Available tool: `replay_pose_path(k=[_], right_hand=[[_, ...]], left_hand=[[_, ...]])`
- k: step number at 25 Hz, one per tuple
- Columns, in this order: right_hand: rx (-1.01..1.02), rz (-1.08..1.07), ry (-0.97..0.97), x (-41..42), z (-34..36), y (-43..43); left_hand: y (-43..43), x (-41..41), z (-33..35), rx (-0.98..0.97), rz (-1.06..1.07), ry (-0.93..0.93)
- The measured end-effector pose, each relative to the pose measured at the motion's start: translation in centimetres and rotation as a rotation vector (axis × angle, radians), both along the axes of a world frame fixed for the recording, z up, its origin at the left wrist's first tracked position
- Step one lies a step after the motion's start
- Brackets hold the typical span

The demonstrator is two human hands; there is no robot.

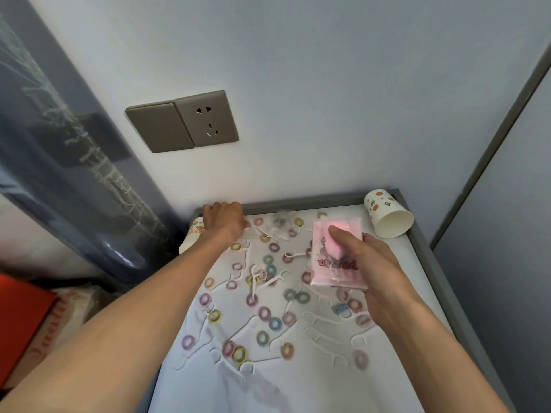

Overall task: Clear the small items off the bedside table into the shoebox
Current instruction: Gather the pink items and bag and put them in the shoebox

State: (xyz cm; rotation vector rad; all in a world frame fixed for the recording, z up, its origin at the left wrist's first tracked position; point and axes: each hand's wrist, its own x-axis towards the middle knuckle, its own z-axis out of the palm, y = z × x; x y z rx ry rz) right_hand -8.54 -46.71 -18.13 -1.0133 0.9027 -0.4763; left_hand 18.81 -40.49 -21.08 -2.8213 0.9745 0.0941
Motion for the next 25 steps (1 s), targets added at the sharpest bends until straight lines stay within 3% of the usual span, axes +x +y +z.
replay_pose_path(k=[7, 12, 18, 22, 25], right_hand=[[0.032, -0.017, 0.007, -0.4, 0.2, -0.3], [0.053, -0.027, -0.017, -0.4, 0.1, -0.2], [0.019, -0.056, -0.063, -0.2, -0.3, -1.2], [0.01, -0.042, -0.071, -0.2, -0.7, -1.2], [0.019, -0.011, -0.052, -0.1, -0.8, -1.0]], left_hand=[[-0.3, -1.0, 3.3, -0.516, 0.05, 0.454], [-4.7, -3.7, 1.3, -0.387, 0.093, 0.451], [-5.9, -4.5, -1.1, -0.21, 0.044, 0.129], [-5.6, -4.4, -0.9, -0.305, 0.086, 0.194], [-4.7, -4.2, 0.5, -0.406, 0.149, 0.358]])
